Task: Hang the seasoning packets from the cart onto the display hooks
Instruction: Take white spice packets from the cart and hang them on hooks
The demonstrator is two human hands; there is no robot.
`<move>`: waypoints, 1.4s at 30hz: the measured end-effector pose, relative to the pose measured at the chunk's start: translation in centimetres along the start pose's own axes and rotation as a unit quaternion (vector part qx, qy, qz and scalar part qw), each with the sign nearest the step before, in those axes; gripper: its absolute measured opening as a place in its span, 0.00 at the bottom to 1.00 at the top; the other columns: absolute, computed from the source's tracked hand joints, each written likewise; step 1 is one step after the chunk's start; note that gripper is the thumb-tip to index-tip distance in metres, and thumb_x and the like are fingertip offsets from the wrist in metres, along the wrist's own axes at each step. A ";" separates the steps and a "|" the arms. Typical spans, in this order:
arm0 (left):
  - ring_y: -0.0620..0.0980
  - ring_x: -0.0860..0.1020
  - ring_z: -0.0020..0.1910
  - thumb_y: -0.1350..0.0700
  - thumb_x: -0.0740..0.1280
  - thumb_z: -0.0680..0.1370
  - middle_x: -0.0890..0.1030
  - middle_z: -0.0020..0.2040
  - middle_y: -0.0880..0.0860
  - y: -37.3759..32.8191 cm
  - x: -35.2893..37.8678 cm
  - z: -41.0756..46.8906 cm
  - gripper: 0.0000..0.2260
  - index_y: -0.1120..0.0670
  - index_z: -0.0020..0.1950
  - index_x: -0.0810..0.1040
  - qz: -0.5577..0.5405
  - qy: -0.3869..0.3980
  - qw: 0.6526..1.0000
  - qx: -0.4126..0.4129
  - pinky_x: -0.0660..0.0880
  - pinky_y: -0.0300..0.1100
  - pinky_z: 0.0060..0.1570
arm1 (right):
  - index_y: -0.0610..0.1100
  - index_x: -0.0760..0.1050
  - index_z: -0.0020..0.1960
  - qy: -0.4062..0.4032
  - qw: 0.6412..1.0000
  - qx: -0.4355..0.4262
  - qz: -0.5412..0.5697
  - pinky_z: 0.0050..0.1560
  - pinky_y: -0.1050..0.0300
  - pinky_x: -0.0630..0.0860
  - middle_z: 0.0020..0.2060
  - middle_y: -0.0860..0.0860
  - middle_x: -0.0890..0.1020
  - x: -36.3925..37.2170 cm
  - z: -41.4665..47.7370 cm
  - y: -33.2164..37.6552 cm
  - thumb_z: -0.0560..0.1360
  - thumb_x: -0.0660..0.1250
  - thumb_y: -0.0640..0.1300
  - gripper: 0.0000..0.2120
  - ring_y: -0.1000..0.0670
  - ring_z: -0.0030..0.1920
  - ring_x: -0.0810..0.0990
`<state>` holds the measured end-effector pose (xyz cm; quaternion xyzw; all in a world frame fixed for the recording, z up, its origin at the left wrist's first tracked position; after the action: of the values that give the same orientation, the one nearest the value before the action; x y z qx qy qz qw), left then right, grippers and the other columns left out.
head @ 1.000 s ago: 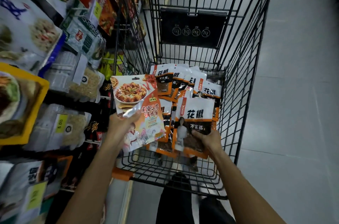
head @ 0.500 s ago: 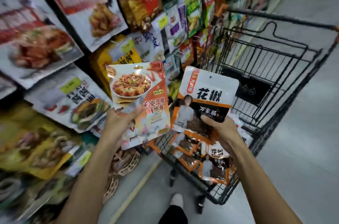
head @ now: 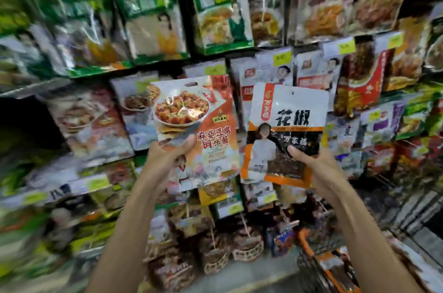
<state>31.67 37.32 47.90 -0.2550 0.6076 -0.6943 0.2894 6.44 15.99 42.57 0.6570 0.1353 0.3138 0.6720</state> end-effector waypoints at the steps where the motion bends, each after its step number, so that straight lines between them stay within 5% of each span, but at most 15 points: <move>1: 0.54 0.84 0.44 0.43 0.81 0.58 0.85 0.43 0.57 -0.8 -2.0 -0.3 0.26 0.56 0.48 0.82 0.003 -0.012 1.000 0.012 0.81 0.51 0.47 | 0.54 0.85 0.46 0.027 1.000 -0.002 0.002 0.40 0.61 0.81 0.47 0.51 0.87 2.3 0.5 0.3 0.61 0.79 0.52 0.14 0.51 0.47 0.86; 3: 0.49 0.84 0.34 0.45 0.79 0.60 0.83 0.31 0.50 -2.2 -6.3 -1.0 0.13 0.48 0.40 0.84 0.012 -0.031 0.998 0.053 0.80 0.41 0.33 | 0.48 0.84 0.50 0.053 0.999 0.000 0.003 0.43 0.57 0.82 0.49 0.49 0.86 6.6 1.5 0.6 0.57 0.81 0.53 0.22 0.50 0.48 0.85; 4: 0.50 0.84 0.35 0.47 0.79 0.62 0.81 0.28 0.51 -2.6 -8.4 -1.2 0.15 0.45 0.45 0.83 0.010 -0.053 0.996 0.068 0.79 0.40 0.30 | 0.46 0.83 0.52 0.063 0.998 -0.001 0.003 0.45 0.56 0.82 0.49 0.49 0.86 8.6 2.0 0.5 0.58 0.80 0.51 0.24 0.49 0.49 0.85; 6: 0.54 0.83 0.44 0.48 0.80 0.63 0.80 0.35 0.63 -2.8 -12.9 -1.6 0.35 0.59 0.65 0.72 0.006 -0.089 0.995 0.050 0.82 0.49 0.38 | 0.46 0.83 0.49 0.087 0.996 0.000 0.014 0.41 0.58 0.83 0.47 0.48 0.86 12.8 2.6 0.5 0.60 0.79 0.46 0.18 0.48 0.48 0.85; 8: 0.49 0.81 0.31 0.46 0.80 0.60 0.74 0.32 0.65 -2.6 -17.0 -1.7 0.34 0.69 0.53 0.75 -0.001 -0.094 0.994 0.059 0.78 0.44 0.32 | 0.46 0.82 0.49 0.108 0.994 0.005 0.022 0.39 0.58 0.82 0.46 0.46 0.87 16.5 2.7 0.4 0.60 0.79 0.45 0.17 0.46 0.47 0.86; 9: 0.46 0.75 0.25 0.45 0.79 0.59 0.72 0.26 0.59 -2.2 -18.8 -1.7 0.24 0.64 0.39 0.77 0.011 -0.098 0.994 0.053 0.72 0.40 0.27 | 0.43 0.81 0.52 0.121 0.992 0.007 0.016 0.43 0.55 0.83 0.47 0.45 0.86 18.3 2.5 0.2 0.59 0.79 0.47 0.23 0.45 0.49 0.85; 11: 0.45 0.69 0.22 0.45 0.78 0.60 0.70 0.24 0.53 -1.1 -21.7 -1.6 0.19 0.57 0.29 0.72 0.019 -0.107 0.993 0.036 0.65 0.38 0.24 | 0.40 0.77 0.56 0.139 0.990 0.012 0.004 0.56 0.47 0.79 0.50 0.43 0.86 21.6 2.1 -0.3 0.58 0.80 0.50 0.30 0.44 0.53 0.84; 16: 0.45 0.71 0.22 0.46 0.76 0.63 0.73 0.25 0.52 1.6 -26.8 -0.3 0.20 0.60 0.34 0.71 0.020 -0.103 0.994 0.001 0.68 0.35 0.24 | 0.44 0.77 0.60 0.143 0.990 0.013 -0.006 0.63 0.43 0.74 0.56 0.44 0.84 27.4 1.6 -2.1 0.60 0.79 0.51 0.31 0.45 0.57 0.82; 20: 0.45 0.73 0.22 0.49 0.76 0.65 0.75 0.24 0.51 2.4 -28.1 2.0 0.15 0.54 0.24 0.76 0.020 -0.095 0.995 -0.018 0.69 0.35 0.24 | 0.41 0.77 0.60 0.132 0.991 0.017 -0.013 0.63 0.43 0.75 0.52 0.45 0.85 30.3 1.7 -3.0 0.55 0.80 0.54 0.36 0.45 0.55 0.83; 23: 0.48 0.75 0.26 0.50 0.77 0.63 0.78 0.28 0.53 2.5 -27.8 3.5 0.10 0.53 0.29 0.80 -0.010 -0.065 0.997 -0.028 0.70 0.37 0.28 | 0.42 0.77 0.58 0.121 0.993 0.018 -0.006 0.62 0.44 0.76 0.50 0.46 0.86 31.2 2.0 -3.3 0.55 0.80 0.52 0.34 0.47 0.53 0.84; 29: 0.45 0.70 0.20 0.52 0.76 0.65 0.72 0.21 0.51 1.9 -27.4 6.0 0.15 0.56 0.25 0.76 -0.017 -0.064 0.997 -0.038 0.67 0.36 0.24 | 0.46 0.77 0.59 0.129 0.992 0.003 -0.008 0.62 0.45 0.75 0.52 0.47 0.85 31.5 2.6 -3.0 0.56 0.81 0.53 0.34 0.47 0.56 0.83; 32: 0.45 0.69 0.21 0.50 0.75 0.65 0.71 0.21 0.50 1.9 -27.7 6.7 0.16 0.60 0.30 0.73 -0.022 -0.066 0.996 -0.050 0.65 0.39 0.27 | 0.45 0.77 0.60 0.132 0.991 0.005 -0.015 0.63 0.45 0.74 0.53 0.48 0.85 31.7 3.0 -2.6 0.53 0.83 0.57 0.38 0.47 0.57 0.82; 36: 0.46 0.71 0.24 0.49 0.76 0.61 0.72 0.25 0.52 2.5 -27.8 7.3 0.19 0.63 0.38 0.76 -0.035 -0.051 0.996 -0.057 0.67 0.39 0.28 | 0.46 0.78 0.58 0.154 0.988 0.005 -0.003 0.60 0.47 0.75 0.53 0.48 0.85 32.2 3.4 -2.5 0.58 0.80 0.53 0.30 0.47 0.57 0.82; 40: 0.59 0.73 0.44 0.53 0.77 0.63 0.77 0.44 0.65 2.8 -27.3 7.1 0.18 0.64 0.44 0.79 -0.073 -0.050 0.994 -0.066 0.69 0.53 0.48 | 0.44 0.77 0.57 0.163 0.987 0.006 0.001 0.60 0.46 0.75 0.53 0.46 0.85 32.6 3.8 -2.7 0.56 0.81 0.53 0.33 0.46 0.55 0.83; 42: 0.61 0.72 0.44 0.52 0.78 0.63 0.77 0.44 0.66 2.8 -27.2 7.2 0.18 0.64 0.44 0.79 -0.067 -0.057 0.993 -0.073 0.68 0.55 0.47 | 0.43 0.78 0.57 0.163 0.987 0.008 0.001 0.60 0.46 0.75 0.52 0.46 0.85 32.7 3.9 -2.9 0.56 0.81 0.53 0.32 0.46 0.55 0.83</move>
<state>56.09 51.38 46.04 -0.3547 0.6206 -0.6504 0.2569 34.52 32.66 47.72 0.6028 0.2446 0.4161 0.6354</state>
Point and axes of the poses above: each hand's wrist, its own z-axis towards the middle knuckle, its own x-axis out of the palm, y = z × x, the point moved 3 cm from there along z, towards the middle knuckle
